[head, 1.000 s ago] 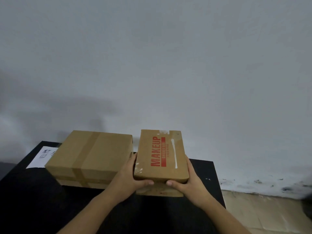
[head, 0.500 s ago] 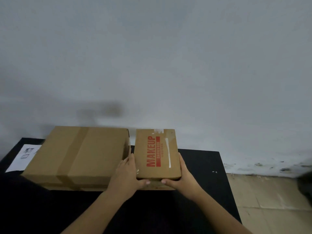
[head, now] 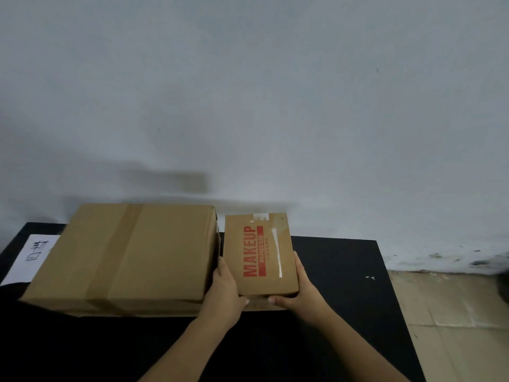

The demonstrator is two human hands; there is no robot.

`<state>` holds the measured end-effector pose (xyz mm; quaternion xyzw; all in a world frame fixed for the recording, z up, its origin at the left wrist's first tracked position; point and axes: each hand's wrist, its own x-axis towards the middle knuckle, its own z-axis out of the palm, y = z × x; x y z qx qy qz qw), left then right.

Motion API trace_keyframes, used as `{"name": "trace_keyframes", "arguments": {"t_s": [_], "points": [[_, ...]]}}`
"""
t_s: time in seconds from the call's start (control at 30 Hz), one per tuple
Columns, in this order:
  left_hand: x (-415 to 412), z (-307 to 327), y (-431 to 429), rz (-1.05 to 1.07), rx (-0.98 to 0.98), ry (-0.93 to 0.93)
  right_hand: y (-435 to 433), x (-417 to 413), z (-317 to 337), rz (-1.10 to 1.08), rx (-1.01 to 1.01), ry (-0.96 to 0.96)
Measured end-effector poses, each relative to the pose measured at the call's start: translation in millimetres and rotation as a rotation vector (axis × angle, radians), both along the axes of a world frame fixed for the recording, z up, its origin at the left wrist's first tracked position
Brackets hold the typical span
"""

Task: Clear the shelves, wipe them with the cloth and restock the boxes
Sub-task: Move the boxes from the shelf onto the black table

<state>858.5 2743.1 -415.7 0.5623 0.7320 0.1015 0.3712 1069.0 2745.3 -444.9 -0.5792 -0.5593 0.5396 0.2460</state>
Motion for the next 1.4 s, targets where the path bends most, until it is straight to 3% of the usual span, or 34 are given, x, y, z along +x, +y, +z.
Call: {"name": "trace_keyframes", "arguments": {"t_s": [0.2, 0.43, 0.73, 1.03, 1.4], "points": [[-3.2, -18.3, -1.5, 0.004, -0.014, -0.001, 1.5, -6.1, -17.4, 0.002, -0.098, -0.006], [2.1, -25.4, 0.3, -0.022, 0.044, 0.125, 6.7, -7.8, -24.1, 0.021, -0.124, -0.03], [-4.7, -1.8, -6.4, -0.1, 0.088, 0.146, 5.0, 6.9, 5.6, 0.041, -0.147, -0.229], [-16.4, 78.8, -27.6, -0.248, 0.332, 0.225, -7.6, 16.1, 78.5, 0.166, 0.129, -0.484], [-87.7, 169.7, -78.1, -0.036, 0.328, 0.376, -16.6, -16.8, 172.4, 0.344, 0.471, -0.529]]}}
